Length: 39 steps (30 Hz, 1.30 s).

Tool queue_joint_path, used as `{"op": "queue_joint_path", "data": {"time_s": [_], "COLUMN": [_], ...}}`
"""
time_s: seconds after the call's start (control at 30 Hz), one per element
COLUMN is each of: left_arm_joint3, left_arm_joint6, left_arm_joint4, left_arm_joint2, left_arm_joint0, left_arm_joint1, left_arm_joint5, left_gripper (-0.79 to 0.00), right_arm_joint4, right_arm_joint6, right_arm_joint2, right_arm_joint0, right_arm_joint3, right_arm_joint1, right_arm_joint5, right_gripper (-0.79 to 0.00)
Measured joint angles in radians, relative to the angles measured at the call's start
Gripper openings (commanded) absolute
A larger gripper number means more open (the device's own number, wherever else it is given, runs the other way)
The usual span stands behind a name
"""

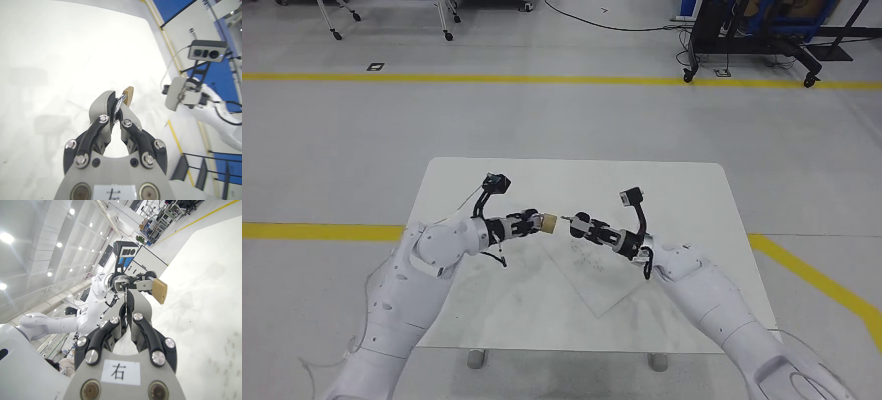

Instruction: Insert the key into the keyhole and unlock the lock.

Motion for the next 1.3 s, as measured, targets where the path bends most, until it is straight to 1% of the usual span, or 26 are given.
{"op": "queue_joint_path", "data": {"time_s": [0.07,0.17,0.27,0.4,0.67,0.87,1.0,1.07,1.23,1.3], "left_arm_joint3": [0.026,0.054,0.076,0.092,0.127,0.159,0.177,0.175,0.175,0.173], "left_arm_joint6": [-0.042,-0.112,-0.161,-0.189,-0.193,-0.179,-0.173,-0.173,-0.174,-0.150], "left_arm_joint4": [-0.102,-0.200,-0.231,-0.231,-0.245,-0.300,-0.301,-0.266,-0.274,-0.284], "left_arm_joint2": [-0.001,0.007,0.019,0.041,0.072,0.060,0.057,0.062,0.062,0.061], "left_arm_joint0": [-0.011,-0.028,-0.048,-0.064,-0.088,-0.096,-0.107,-0.111,-0.111,-0.101], "left_arm_joint1": [-0.002,-0.003,-0.003,-0.002,-0.004,-0.001,0.002,0.004,0.004,0.003], "left_arm_joint5": [-0.031,-0.072,-0.095,-0.119,-0.135,-0.104,-0.070,-0.066,-0.067,-0.048], "left_gripper": [-0.785,-0.785,-0.785,-0.785,-0.785,-0.785,-0.785,-0.785,-0.785,-0.785], "right_arm_joint4": [-0.033,-0.067,-0.090,-0.120,-0.135,-0.082,-0.060,-0.059,-0.060,-0.060], "right_arm_joint6": [-0.047,-0.102,-0.148,-0.180,-0.101,-0.028,-0.014,-0.013,-0.013,-0.014], "right_arm_joint2": [-0.002,-0.001,0.011,0.027,0.006,0.002,0.011,0.014,0.014,0.014], "right_arm_joint0": [-0.004,-0.011,-0.020,-0.031,-0.025,-0.019,-0.018,-0.018,-0.018,-0.019], "right_arm_joint3": [-0.007,-0.018,-0.022,-0.022,-0.041,-0.039,-0.033,-0.032,-0.032,-0.034], "right_arm_joint1": [-0.005,-0.011,-0.013,-0.013,-0.017,-0.017,-0.016,-0.015,-0.015,-0.015], "right_arm_joint5": [-0.002,-0.025,-0.060,-0.075,-0.042,-0.054,-0.068,-0.071,-0.071,-0.069], "right_gripper": [-0.785,-0.785,-0.785,-0.785,-0.785,-0.785,-0.785,-0.785,-0.785,-0.785]}}
